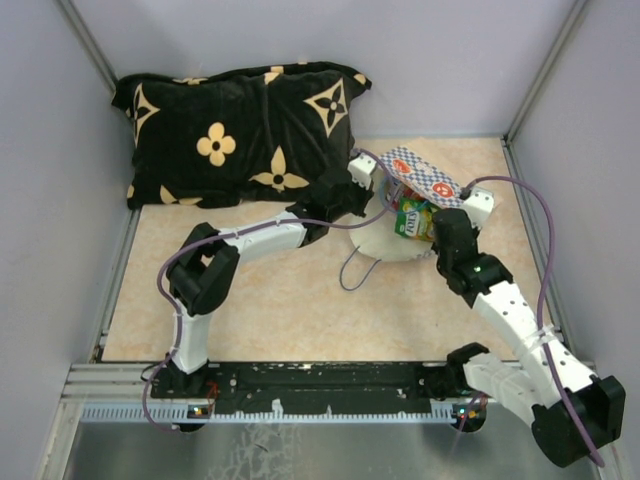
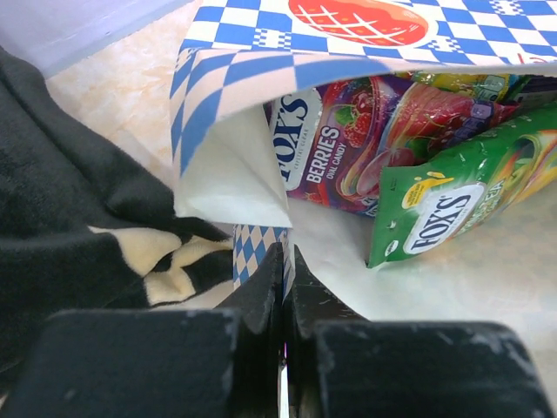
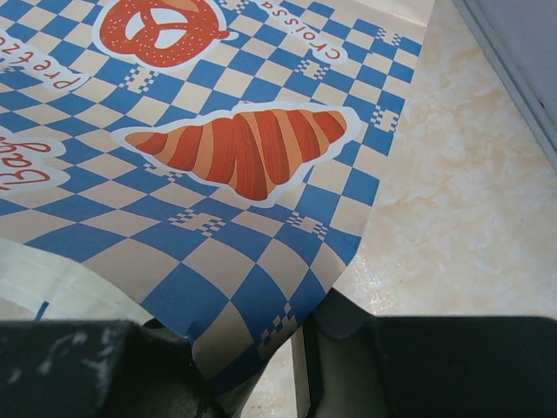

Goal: Take the snacks out of the paper bag
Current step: Adjust the paper bag at the center of the board.

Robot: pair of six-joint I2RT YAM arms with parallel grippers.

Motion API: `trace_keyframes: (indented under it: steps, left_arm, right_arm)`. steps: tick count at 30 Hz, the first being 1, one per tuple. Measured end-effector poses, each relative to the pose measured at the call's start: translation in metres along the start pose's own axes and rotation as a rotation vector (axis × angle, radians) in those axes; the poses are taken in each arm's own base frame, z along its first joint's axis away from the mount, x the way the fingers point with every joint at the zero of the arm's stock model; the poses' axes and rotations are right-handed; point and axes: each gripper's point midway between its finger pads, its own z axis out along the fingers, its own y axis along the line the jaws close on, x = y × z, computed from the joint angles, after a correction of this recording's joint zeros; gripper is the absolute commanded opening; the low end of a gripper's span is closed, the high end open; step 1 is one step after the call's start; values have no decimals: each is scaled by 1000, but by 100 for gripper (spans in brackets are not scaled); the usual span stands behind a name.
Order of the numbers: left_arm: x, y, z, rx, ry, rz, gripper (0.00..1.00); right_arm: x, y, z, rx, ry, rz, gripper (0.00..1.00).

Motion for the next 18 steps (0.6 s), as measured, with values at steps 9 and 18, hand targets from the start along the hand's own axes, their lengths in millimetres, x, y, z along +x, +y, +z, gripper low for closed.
trace_keyframes:
  steps: [9,18]
  left_arm:
    - [-5,-6,21,24,-4,-19,0]
    - [-5,1,37,23,14,-28,0]
  right_arm:
    - [-6,-4,13,-27,21,69,32]
    - [6,14,14,-127,86,54,80]
